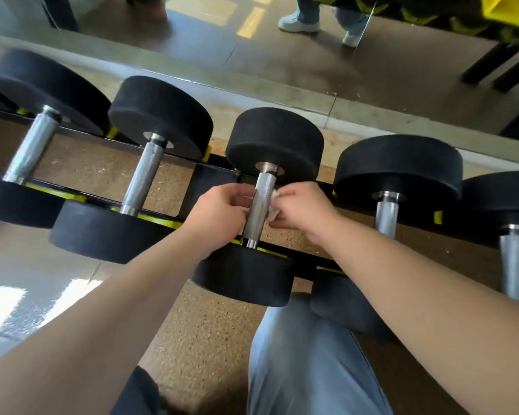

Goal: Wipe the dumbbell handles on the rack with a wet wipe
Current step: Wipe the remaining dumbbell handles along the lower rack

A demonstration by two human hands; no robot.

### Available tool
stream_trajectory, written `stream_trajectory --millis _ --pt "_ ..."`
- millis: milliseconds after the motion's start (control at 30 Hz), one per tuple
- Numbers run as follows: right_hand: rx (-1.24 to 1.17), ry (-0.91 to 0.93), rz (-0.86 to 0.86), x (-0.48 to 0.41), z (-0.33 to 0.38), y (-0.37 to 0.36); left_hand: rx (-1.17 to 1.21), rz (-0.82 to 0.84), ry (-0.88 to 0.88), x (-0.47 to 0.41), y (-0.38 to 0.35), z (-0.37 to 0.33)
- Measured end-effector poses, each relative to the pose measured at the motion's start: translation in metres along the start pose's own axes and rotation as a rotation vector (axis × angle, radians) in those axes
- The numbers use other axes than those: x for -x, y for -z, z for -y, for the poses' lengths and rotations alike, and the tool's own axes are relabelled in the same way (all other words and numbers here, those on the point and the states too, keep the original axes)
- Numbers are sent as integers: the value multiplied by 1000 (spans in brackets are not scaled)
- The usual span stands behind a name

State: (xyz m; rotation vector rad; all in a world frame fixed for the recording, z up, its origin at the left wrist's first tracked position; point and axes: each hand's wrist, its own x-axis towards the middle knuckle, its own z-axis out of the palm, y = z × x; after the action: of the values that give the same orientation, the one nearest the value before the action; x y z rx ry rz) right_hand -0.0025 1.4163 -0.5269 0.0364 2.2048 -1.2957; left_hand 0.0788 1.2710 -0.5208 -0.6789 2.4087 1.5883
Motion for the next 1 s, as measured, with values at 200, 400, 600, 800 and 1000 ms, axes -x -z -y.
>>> stream_trajectory --millis 200,400,600,800,1000 --pt "-449 -98 146 -21 0 1 10 -11 13 1 -1 -3" --pt "-161 -301 532 -15 -14 2 40 -26 37 0 0 -4" --pt "-646 -188 275 -31 -3 3 23 -39 72 -3 -2 -5" --pt "-188 -309 616 -22 -25 -10 45 -49 129 -9 -1 -5" --pt "-577 -195 301 -37 -13 0 32 -53 153 -10 -2 -6"
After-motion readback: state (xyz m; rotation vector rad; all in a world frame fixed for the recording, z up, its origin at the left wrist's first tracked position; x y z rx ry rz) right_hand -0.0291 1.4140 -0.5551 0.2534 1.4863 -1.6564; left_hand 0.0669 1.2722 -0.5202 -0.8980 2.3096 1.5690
